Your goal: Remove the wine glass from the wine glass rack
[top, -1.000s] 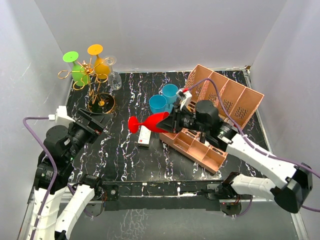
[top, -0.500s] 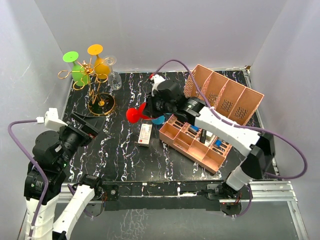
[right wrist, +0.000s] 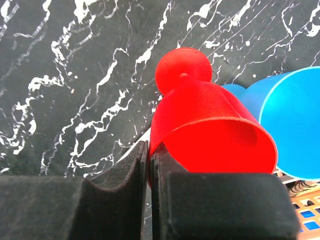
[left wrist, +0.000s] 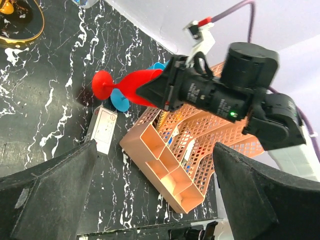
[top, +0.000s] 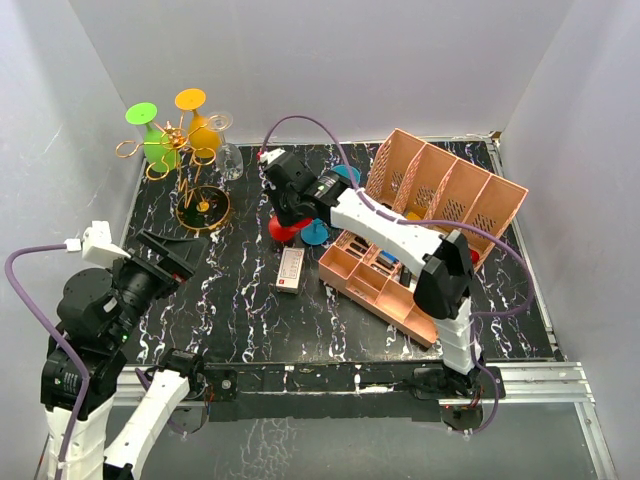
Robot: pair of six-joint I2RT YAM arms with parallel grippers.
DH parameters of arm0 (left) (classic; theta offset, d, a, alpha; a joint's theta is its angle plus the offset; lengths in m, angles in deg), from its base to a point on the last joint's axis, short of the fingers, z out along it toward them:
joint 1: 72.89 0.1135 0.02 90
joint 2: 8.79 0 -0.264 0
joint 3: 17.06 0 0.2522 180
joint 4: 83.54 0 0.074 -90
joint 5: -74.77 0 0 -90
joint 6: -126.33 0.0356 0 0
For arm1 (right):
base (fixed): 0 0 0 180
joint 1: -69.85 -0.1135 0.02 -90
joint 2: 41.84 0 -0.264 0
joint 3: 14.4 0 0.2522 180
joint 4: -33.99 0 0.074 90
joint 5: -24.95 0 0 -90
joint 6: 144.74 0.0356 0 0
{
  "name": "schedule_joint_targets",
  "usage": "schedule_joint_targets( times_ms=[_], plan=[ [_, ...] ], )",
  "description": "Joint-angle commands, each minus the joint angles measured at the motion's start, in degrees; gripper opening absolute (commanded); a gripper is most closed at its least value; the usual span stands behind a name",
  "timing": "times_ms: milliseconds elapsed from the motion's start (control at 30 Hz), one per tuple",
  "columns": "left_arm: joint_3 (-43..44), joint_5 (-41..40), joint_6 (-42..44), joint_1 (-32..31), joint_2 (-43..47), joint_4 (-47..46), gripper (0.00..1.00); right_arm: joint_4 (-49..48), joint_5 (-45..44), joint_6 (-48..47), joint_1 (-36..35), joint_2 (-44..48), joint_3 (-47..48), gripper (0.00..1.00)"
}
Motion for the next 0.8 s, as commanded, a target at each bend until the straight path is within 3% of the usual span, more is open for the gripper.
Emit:
schedule_joint_targets(
  times_ms=[0,333,767],
  plan=[
    [3.00,-0.18,1.62,0.12,-0.29,0.10,0.97,3.75,-2.56,-3.47,-1.16,-3.47,7.12,0.08],
    [3.90,-0.30,1.92,0.09,-0.66,1.15,0.97,9.46,-3.69,-5.15,-2.82,-8.26,12.63,0.08],
    [3.21,0.16,2.30,0.13,-0.99,0.67,0.97,17.69,-5.37,-4.97,-4.91,-7.99,13.42,0.08]
  ],
)
